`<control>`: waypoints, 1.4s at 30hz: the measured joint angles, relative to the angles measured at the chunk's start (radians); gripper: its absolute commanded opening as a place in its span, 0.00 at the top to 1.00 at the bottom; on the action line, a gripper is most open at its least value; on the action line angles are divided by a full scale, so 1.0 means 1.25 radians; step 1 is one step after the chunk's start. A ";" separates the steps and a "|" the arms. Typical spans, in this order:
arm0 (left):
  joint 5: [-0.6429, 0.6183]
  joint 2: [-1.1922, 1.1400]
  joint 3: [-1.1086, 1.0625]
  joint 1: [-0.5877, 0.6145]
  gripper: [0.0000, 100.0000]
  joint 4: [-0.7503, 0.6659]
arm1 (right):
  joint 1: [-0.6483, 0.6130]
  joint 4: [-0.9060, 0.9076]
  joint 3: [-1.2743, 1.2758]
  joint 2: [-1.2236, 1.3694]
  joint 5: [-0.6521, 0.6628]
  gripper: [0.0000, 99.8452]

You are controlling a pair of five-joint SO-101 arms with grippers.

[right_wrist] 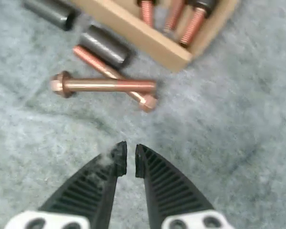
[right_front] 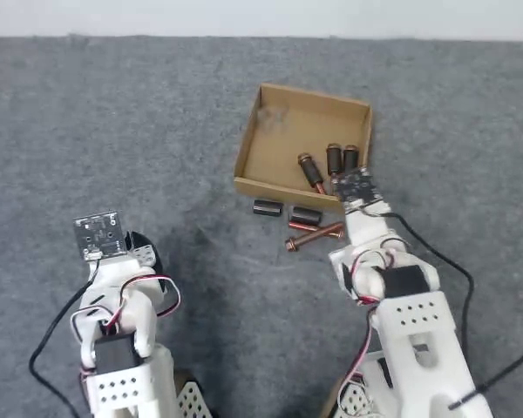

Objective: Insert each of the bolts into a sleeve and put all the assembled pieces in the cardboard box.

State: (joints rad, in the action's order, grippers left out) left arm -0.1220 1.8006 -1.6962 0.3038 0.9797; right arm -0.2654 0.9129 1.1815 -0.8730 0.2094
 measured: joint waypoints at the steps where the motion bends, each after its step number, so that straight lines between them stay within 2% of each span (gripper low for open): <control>1: 0.000 0.000 0.000 0.000 0.99 0.000 | -0.005 -0.009 -0.004 0.025 0.000 0.99; 8: 0.000 0.000 0.000 0.000 0.99 0.000 | -0.020 -0.068 -0.124 0.241 -0.020 0.99; 15: 0.000 0.000 0.000 0.000 0.99 0.000 | -0.107 -0.070 -0.257 0.383 -0.011 0.99; 20: 0.000 0.000 0.000 0.000 0.99 0.000 | -0.166 -0.086 -0.317 0.447 0.101 0.98; 25: 0.000 0.000 0.000 0.000 0.99 0.000 | -0.171 -0.129 -0.371 0.523 0.176 0.87; 30: 0.000 0.000 0.000 -0.001 0.99 -0.016 | -0.173 -0.135 -0.430 0.598 0.206 0.92; 42: 0.000 0.000 0.000 -0.001 0.99 -0.021 | -0.254 -0.135 -0.460 0.627 0.378 0.90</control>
State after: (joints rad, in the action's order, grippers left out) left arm -0.1220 1.8006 -1.6962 0.3023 0.9536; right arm -0.5831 0.7442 0.6061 -0.0890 0.6820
